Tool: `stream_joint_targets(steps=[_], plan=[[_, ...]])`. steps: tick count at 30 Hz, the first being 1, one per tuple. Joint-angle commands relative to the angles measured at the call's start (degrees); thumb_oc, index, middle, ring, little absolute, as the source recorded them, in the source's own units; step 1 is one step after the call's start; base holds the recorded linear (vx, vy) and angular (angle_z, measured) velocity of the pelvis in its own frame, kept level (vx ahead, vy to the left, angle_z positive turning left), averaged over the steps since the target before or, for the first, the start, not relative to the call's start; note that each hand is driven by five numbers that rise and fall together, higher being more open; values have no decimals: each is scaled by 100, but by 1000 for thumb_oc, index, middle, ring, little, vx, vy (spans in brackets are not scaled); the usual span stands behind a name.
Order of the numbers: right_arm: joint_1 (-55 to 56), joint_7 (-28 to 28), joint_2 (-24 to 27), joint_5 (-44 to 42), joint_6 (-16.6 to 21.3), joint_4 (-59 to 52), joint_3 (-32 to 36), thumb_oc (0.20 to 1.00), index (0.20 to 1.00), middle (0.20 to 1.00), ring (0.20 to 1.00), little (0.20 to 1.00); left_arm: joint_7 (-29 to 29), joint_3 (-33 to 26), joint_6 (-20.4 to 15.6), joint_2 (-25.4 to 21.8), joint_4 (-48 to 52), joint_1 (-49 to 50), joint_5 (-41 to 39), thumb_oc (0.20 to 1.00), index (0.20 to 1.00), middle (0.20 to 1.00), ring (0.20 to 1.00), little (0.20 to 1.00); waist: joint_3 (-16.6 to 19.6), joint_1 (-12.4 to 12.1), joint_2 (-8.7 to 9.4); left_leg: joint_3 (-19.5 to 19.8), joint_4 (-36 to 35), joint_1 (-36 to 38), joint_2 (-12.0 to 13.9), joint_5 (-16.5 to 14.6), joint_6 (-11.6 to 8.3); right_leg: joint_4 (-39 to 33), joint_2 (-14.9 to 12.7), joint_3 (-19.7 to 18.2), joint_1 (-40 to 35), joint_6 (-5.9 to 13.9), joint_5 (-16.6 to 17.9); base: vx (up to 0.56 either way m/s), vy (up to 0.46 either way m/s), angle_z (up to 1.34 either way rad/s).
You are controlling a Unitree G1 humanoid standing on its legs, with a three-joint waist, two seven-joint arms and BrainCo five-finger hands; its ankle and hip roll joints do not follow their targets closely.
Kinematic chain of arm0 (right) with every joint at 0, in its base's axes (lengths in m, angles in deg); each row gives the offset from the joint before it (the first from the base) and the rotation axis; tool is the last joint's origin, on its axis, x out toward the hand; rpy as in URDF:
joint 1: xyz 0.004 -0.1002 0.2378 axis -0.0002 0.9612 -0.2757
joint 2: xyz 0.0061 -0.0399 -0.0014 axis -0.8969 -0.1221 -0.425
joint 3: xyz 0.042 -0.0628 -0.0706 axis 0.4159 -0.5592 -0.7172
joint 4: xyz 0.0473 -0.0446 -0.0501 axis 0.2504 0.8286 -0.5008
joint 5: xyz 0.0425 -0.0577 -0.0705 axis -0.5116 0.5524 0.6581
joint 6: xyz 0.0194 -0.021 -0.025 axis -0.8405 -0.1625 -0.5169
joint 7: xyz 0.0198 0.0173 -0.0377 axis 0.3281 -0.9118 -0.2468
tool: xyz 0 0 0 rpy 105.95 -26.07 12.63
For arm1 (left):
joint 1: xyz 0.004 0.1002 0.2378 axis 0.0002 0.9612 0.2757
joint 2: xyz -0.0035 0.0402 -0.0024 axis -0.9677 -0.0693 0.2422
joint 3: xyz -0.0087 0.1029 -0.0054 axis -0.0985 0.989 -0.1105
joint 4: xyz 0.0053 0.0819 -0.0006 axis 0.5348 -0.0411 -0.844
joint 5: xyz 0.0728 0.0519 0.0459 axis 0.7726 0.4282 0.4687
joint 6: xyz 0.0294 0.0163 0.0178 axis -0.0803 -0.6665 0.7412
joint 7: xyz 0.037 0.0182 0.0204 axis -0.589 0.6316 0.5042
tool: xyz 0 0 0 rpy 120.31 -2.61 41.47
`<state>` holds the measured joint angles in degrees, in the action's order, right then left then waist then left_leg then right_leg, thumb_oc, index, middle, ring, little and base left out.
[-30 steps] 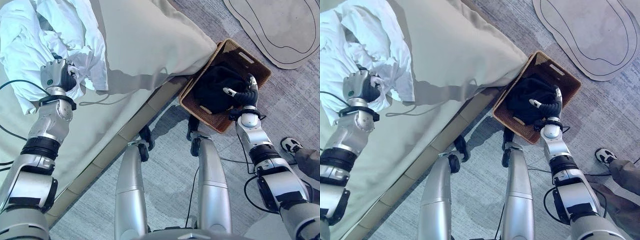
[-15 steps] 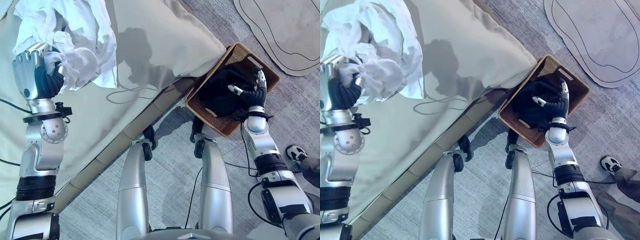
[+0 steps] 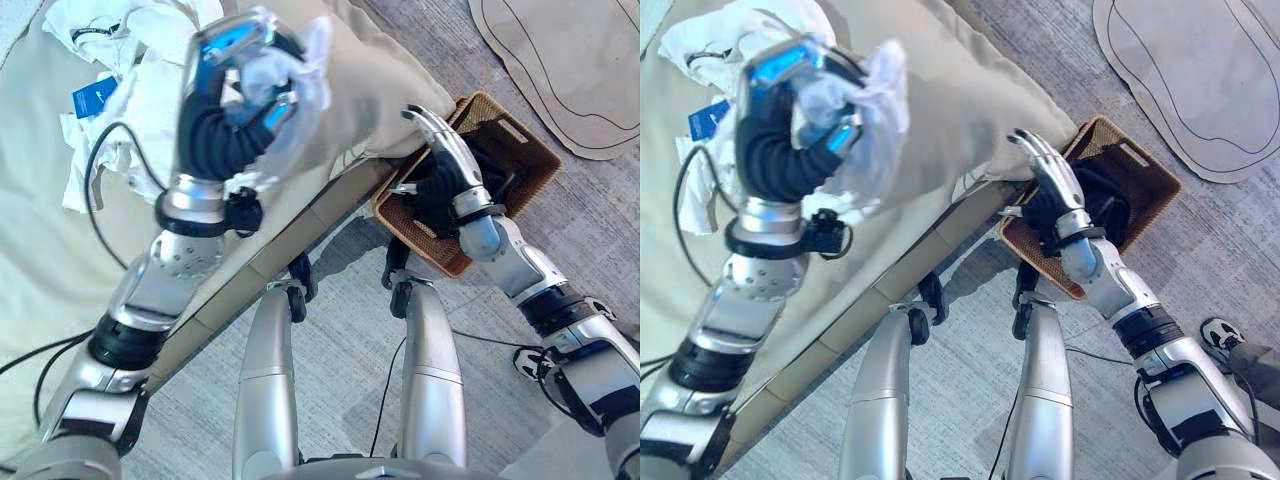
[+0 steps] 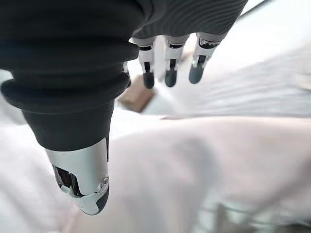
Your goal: Pick up clothes into the bucket
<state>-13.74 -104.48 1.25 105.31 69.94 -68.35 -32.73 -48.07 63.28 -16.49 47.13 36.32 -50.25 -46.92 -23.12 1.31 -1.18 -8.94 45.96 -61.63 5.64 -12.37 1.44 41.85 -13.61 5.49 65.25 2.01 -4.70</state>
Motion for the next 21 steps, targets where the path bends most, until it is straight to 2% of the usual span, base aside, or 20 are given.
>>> stream_joint_targets(steps=[1, 6, 7, 8, 9, 10, 11, 12, 13, 14, 16, 17, 18, 19, 21], plan=[[65, 86, -91, -19, 460, -577, -415, 1000, 1000, 1000, 1000, 1000, 269, 508, -265, 490, 341, -174, -495, 200, 200, 200, 200, 200, 709, 73, -78, 281, -494, -36, 220, 232, -256, -400, -249, -237, -455, 571, -68, 0, 0, 0], [-160, -1, -273, -104, 520, -1049, -556, 1000, 1000, 1000, 1000, 1000, 422, 964, -165, 897, 225, -478, -723, 200, 200, 200, 200, 200, 700, 101, -83, 252, -503, -22, 202, 258, -233, -363, -254, -240, -435, 567, -47, -15, 2, 0], [-189, -12, -317, -161, 528, -1116, -559, 1000, 1000, 1000, 1000, 1000, 436, 1008, -148, 952, 228, -496, -732, 200, 200, 200, 200, 200, 665, 105, -78, 194, -502, -82, 207, 390, -166, -393, -280, -205, -388, 510, 79, 0, 0, 0], [-214, -3, -382, -224, 552, -1152, -585, 1000, 1000, 1000, 1000, 1000, 436, 1047, -129, 1021, 213, -520, -735, 200, 200, 200, 200, 200, 697, 102, -80, 257, -496, -26, 202, 261, -227, -355, -256, -244, -429, 561, -50, -67, 8, 2], [-246, 21, -432, -321, 562, -1201, -591, 1000, 1000, 1000, 1000, 1000, 445, 1096, -114, 1080, 199, -544, -732, 200, 200, 200, 200, 200, 668, 109, -76, 203, -513, -83, 203, 399, -163, -393, -284, -203, -381, 508, 83, 0, 0, 0], [-257, 65, -487, -437, 571, -1243, -587, 1000, 1000, 1000, 1000, 1000, 460, 1127, -104, 1119, 194, -556, -760, 200, 200, 200, 200, 200, 670, 112, -71, 205, -520, -83, 201, 406, -164, -397, -289, -196, -379, 508, 87, 0, 0, 0], [-267, 90, -568, -541, 577, -1249, -607, 1000, 1000, 1000, 1000, 1000, 465, 1175, -78, 1179, 173, -579, -771, 200, 200, 200, 200, 200, 700, 107, -79, 257, -519, -24, 197, 276, -226, -357, -267, -229, -418, 561, -37, 0, 0, 0], [-269, 96, -566, -550, 578, -1249, -602, 1000, 1000, 1000, 1000, 1000, 463, 1180, -79, 1182, 169, -586, -768, 200, 200, 200, 200, 200, 671, 113, -74, 202, -530, -83, 200, 411, -163, -397, -293, -192, -372, 507, 92, 69, -11, 2], [-301, 107, -638, -620, 556, -1222, -610, 1000, 1000, 1000, 1000, 1000, 468, 1205, -64, 1235, 147, -610, -789, 200, 200, 200, 200, 200, 702, 109, -76, 256, -518, -33, 197, 278, -226, -363, -265, -229, -412, 556, -36, -69, 7, 2], [-363, 59, -838, -743, 511, -1101, -618, 1000, 1000, 1000, 1000, 1000, 446, 1247, -39, 1360, 137, -664, -849, 200, 200, 200, 200, 200, 677, 113, -74, 212, -528, -98, 198, 418, -164, -406, -289, -190, -367, 495, 92, 0, 0, 0], [-429, 110, -1060, -1022, 453, -942, -622, 1000, 1000, 1000, 1000, 1000, 440, 1263, -8, 1499, 136, -719, -941, 200, 200, 200, 200, 200, 680, 114, -77, 219, -525, -109, 198, 419, -160, -408, -286, -187, -363, 488, 94, 1, 2, 0], [-427, 146, -1232, -1278, 424, -833, -608, 1000, 1000, 1000, 1000, 1000, 428, 1293, 29, 1622, 125, -751, -991, 200, 200, 200, 200, 200, 710, 109, -88, 273, -514, -49, 194, 283, -219, -369, -260, -225, -411, 539, -31, 0, 0, 0], [-440, 157, -1233, -1298, 430, -819, -603, 1000, 1000, 1000, 1000, 1000, 429, 1298, 29, 1621, 123, -757, -990, 200, 200, 200, 200, 200, 680, 115, -82, 220, -525, -109, 196, 420, -156, -410, -285, -189, -366, 485, 100, 0, 0, 0], [-467, 158, -1539, -1727, 426, -643, -589, 1000, 1000, 1000, 1000, 1000, 423, 1389, 65, 1793, 98, -835, -1048, 200, 200, 200, 200, 200, 680, 112, -86, 213, -549, -113, 197, 445, -150, -439, -291, -184, -366, 487, 115, -71, 5, 0], [-463, 148, -1758, -2104, 469, -554, -567, 1000, 1000, 1000, 1000, 1000, 422, 1484, 97, 1879, 100, -888, -1106, 200, 200, 200, 200, 200, 664, 112, -84, 202, -561, -111, 198, 453, -151, -461, -293, -176, -386, 487, 129, 0, 0, 0]])
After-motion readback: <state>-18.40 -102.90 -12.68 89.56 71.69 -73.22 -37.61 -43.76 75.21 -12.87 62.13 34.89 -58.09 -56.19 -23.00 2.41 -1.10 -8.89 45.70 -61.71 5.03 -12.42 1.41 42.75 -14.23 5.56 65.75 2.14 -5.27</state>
